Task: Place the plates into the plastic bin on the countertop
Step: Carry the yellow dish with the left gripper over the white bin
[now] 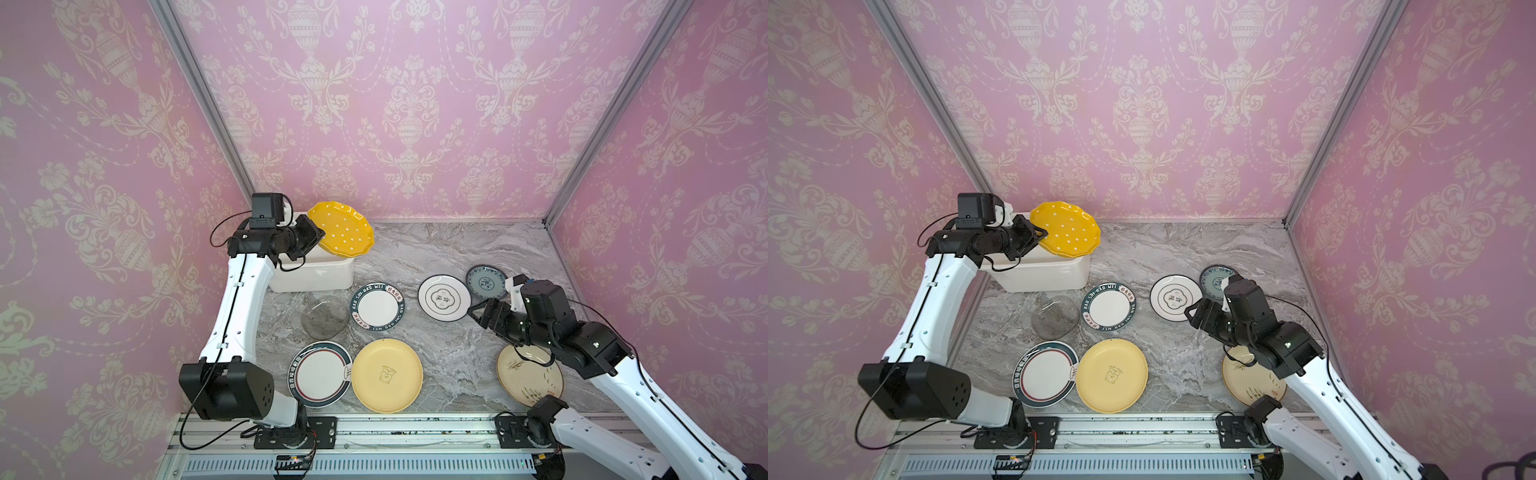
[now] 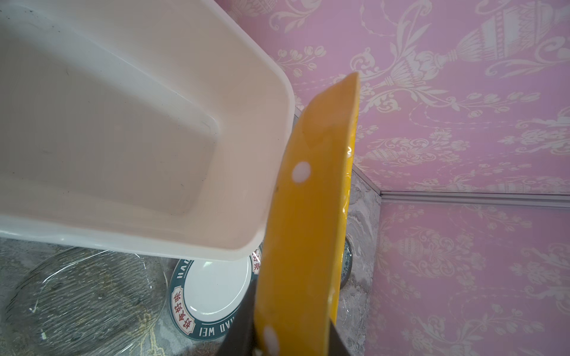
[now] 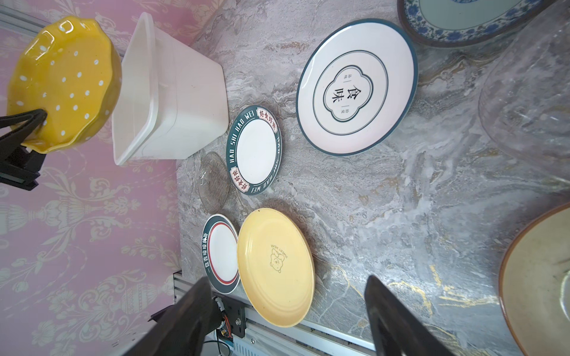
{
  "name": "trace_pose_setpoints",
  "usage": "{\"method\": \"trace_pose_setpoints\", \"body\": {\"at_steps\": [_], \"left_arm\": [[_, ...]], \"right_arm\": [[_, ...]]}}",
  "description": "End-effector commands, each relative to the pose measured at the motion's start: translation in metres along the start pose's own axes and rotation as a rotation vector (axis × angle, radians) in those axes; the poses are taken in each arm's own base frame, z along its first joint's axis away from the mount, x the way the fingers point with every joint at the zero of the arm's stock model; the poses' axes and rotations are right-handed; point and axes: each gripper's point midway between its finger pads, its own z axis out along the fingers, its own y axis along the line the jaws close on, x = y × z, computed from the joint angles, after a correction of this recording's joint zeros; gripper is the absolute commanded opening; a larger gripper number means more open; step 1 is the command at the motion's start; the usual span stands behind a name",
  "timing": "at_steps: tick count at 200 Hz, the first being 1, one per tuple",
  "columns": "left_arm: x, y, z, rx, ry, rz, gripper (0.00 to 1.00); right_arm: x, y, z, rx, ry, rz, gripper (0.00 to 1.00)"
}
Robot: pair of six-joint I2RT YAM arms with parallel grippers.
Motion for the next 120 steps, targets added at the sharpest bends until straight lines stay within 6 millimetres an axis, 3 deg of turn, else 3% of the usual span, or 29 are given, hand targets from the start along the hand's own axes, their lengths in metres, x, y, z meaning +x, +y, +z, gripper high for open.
{"method": "trace_pose_setpoints", "body": {"at_steps": [1, 48, 89, 120], "left_arm": [[-0.032, -0.008, -0.010, 0.006, -0.111, 0.078, 0.00], [-0.058, 0.022, -0.009, -0.113, -0.206, 0.060, 0.00], [-0.073, 0.032, -0.007, -0.119, -0.253, 0.013, 0.00], [-0.077, 0.045, 0.006, -0.161, -0.245, 0.008, 0.00]], "right_arm": [[0.003, 0.003, 0.001, -0.013, 0.031, -0.002, 0.78], [0.007, 0.000, 0.000, -0.025, 0.029, 0.005, 0.78], [0.013, -0.005, 0.005, -0.025, 0.046, 0.020, 0.78], [0.012, -0.006, 0.006, -0.019, 0.043, 0.018, 0.78]]}}
